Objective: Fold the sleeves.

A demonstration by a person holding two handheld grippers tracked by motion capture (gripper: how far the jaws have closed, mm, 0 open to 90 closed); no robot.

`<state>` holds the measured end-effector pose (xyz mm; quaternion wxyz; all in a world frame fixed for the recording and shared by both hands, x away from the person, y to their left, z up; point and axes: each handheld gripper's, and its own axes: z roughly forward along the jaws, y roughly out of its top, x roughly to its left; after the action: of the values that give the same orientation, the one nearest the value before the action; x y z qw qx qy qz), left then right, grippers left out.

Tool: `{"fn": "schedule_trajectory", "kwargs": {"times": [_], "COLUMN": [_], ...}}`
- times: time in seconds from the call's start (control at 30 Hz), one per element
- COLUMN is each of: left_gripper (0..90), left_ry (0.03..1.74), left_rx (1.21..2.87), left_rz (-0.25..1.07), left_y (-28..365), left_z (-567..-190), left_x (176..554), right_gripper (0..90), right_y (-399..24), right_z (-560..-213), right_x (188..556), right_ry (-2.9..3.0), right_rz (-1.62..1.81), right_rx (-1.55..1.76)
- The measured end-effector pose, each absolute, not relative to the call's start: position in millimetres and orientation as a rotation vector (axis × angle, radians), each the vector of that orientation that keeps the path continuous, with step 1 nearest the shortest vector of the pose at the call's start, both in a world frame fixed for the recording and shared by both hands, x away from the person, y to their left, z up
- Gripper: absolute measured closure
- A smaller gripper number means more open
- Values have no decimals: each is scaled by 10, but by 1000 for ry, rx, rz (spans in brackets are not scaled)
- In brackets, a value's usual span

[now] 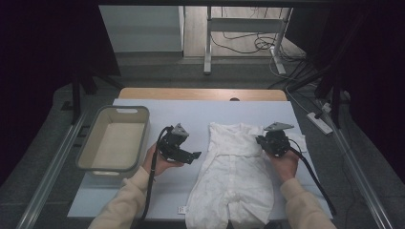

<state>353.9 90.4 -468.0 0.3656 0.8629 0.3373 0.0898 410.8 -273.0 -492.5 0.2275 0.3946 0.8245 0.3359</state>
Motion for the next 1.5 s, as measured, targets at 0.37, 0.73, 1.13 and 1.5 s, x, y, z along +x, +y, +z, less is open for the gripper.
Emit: {"fn": "schedule_trajectory", "kwargs": {"times": [0.37, 0.73, 1.13, 1.5], "left_gripper": [226, 404, 846, 870], "left_ry": [852, 842, 877, 959], "left_rx": [2277, 2352, 2330, 2322], "left_rz": [229, 201, 202, 195], "left_y": [535, 243, 338, 664], "left_z": [-4831, -5052, -5102, -5151], "left_x": [3588, 3687, 3729, 3715], "right_gripper": [562, 516, 506, 502], "right_y": [-2728, -2754, -2753, -2735], "right_z": [-4920, -4892, -4896, -4943], "right_x": [4106, 4101, 4097, 4105], "right_ry": [2259, 2241, 2260, 2299], "right_rz": [937, 961, 988, 958], "right_rx": [1095, 1113, 1121, 1114]}}
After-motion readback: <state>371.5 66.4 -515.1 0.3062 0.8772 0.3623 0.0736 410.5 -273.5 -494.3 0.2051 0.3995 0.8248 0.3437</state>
